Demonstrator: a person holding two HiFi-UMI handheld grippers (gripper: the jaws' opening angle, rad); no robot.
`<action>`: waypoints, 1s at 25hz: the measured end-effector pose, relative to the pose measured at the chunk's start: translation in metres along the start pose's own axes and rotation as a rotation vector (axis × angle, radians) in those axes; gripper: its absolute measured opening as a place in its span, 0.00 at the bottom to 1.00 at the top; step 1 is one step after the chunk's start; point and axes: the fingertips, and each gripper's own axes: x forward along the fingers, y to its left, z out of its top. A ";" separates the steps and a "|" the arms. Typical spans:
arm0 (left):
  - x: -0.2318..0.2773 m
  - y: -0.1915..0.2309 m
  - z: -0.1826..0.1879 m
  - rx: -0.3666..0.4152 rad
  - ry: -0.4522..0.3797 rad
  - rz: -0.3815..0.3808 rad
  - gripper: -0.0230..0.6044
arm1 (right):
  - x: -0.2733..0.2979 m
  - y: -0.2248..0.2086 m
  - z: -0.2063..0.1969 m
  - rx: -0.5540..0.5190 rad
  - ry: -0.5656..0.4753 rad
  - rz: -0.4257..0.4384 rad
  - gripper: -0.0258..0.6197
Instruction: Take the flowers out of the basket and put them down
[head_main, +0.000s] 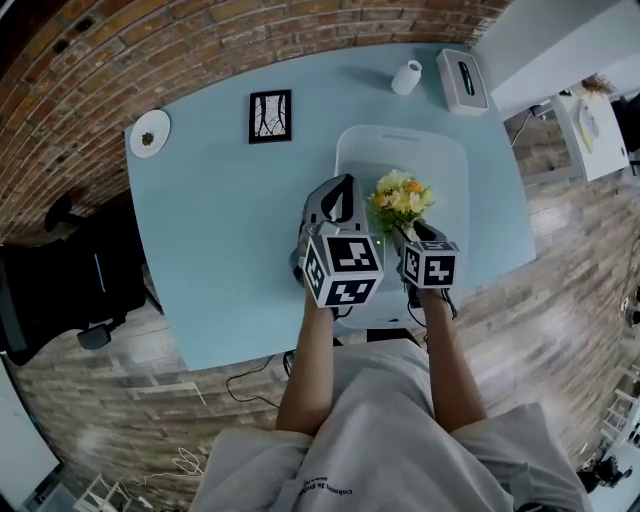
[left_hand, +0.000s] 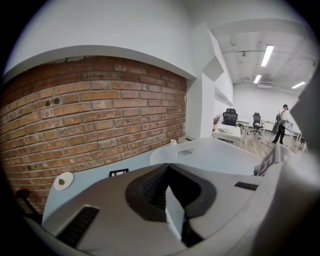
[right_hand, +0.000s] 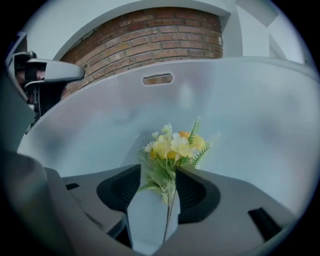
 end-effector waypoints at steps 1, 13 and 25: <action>0.001 0.000 -0.001 -0.002 0.005 -0.001 0.07 | 0.003 0.002 -0.005 0.005 0.028 0.015 0.45; 0.000 0.025 0.003 -0.059 -0.003 0.058 0.07 | 0.045 -0.001 -0.031 0.074 0.210 0.007 0.82; -0.016 0.064 -0.012 -0.131 0.010 0.198 0.07 | 0.076 -0.008 -0.071 0.012 0.360 -0.054 0.55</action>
